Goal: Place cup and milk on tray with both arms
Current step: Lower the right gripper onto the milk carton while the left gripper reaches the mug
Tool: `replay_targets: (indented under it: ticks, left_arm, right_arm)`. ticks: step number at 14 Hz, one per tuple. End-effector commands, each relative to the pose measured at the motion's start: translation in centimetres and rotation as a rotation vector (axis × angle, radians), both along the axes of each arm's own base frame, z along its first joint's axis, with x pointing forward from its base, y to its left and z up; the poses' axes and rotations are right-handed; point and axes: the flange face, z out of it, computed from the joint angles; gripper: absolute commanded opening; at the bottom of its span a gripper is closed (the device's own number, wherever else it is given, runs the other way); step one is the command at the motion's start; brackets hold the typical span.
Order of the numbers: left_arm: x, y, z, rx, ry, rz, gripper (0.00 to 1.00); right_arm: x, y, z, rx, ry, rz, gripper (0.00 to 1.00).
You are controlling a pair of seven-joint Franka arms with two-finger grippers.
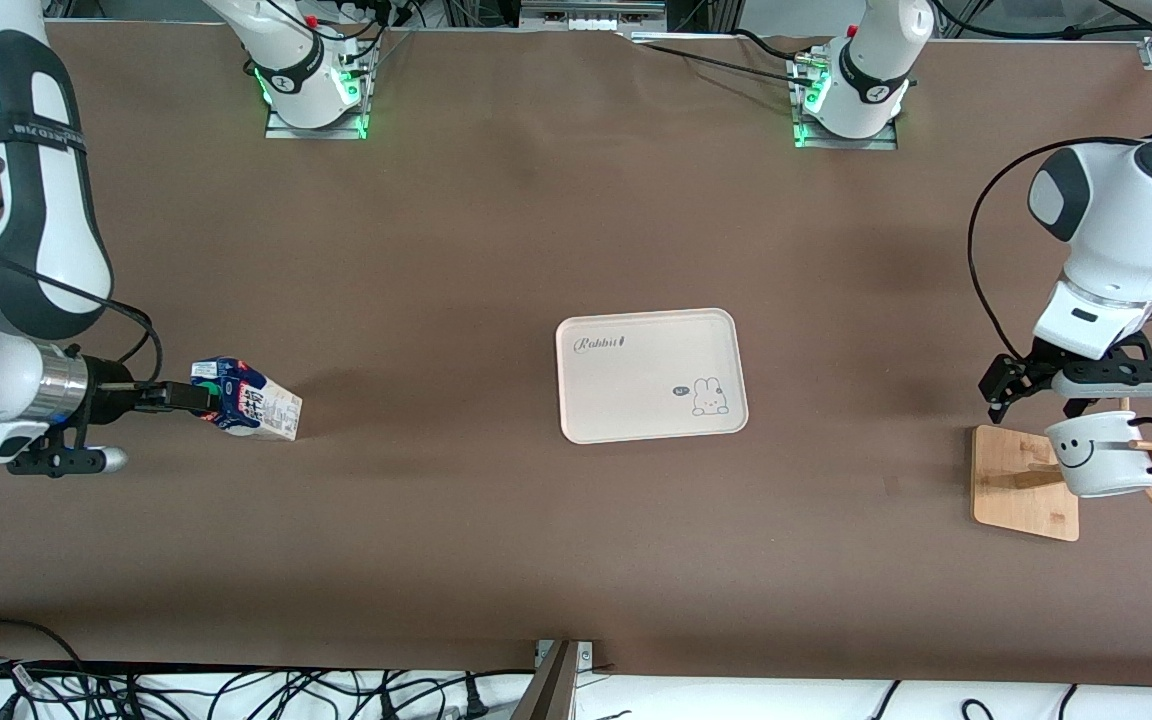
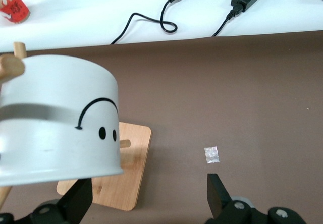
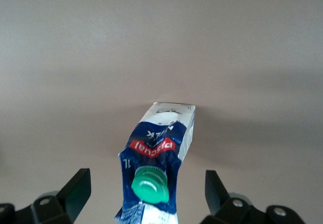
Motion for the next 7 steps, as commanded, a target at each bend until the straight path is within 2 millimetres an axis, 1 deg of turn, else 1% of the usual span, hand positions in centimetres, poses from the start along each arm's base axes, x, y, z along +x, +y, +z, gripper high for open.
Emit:
replay_targets:
  ticks: [1,2,3,4,5,7]
  left_arm:
    - [0.6,0.1,0.3,0.033,-0.033,-0.036,1.00]
    - [0.6,0.3,0.3,0.034,-0.038,-0.035,1.00]
    - [0.7,0.4,0.4,0.034,-0.052,-0.034,1.00]
    - [0.7,0.8,0.5,0.038,-0.059,-0.033,1.00]
    - [0.7,1.2,0.2,0.047,-0.054,-0.040,1.00]
    - [0.8,1.7,0.5,0.058,-0.074,-0.050,1.00]
  right_arm:
    - [0.2,0.7,-0.8,0.012,0.001,0.002,1.00]
    - [0.1,1.0,-1.0,0.011,0.008,0.002,1.00]
    - [0.0,1.9,-1.1,0.011,0.015,0.012,1.00]
    - [0.0,2.3,-1.2,0.008,0.021,0.020,1.00]
    - [-0.1,2.5,-1.3,0.007,0.024,0.024,1.00]
    - [-0.6,2.1,-1.6,0.005,0.063,0.027,1.00]
